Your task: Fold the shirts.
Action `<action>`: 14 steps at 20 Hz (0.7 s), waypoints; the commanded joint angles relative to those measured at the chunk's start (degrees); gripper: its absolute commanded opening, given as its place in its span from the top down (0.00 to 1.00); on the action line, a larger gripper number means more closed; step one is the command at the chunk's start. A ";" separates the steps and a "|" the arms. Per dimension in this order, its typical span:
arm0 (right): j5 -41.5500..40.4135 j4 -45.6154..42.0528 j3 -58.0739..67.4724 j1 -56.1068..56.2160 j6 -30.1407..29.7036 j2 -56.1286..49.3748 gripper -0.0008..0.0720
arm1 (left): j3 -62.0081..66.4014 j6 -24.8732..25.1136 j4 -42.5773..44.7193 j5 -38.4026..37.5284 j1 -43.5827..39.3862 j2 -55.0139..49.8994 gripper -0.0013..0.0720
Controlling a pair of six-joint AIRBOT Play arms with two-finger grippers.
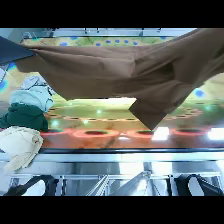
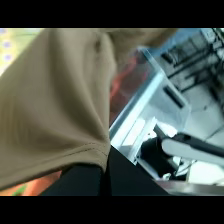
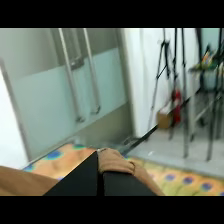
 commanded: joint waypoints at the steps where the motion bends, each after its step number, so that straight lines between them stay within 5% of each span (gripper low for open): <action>1: -6.62 -1.36 1.49 -3.91 1.60 12.28 0.97 | 2.25 8.94 -2.40 1.46 -2.73 12.09 0.95; 5: -12.61 -6.32 11.43 -5.31 2.86 13.38 0.97 | 15.37 13.68 -1.73 1.51 3.19 14.38 0.95; 8: -4.63 -8.74 18.21 -5.22 12.22 3.19 0.97 | 20.39 6.27 -2.03 1.51 9.60 7.23 0.95; 11: 6.01 -9.25 17.75 -0.55 16.22 -8.90 0.97 | 12.46 3.61 -1.73 1.55 6.88 -0.94 0.95; 14: 5.01 -17.05 14.58 9.57 17.22 -20.13 0.97 | 2.10 5.22 0.44 1.55 2.58 -10.75 0.95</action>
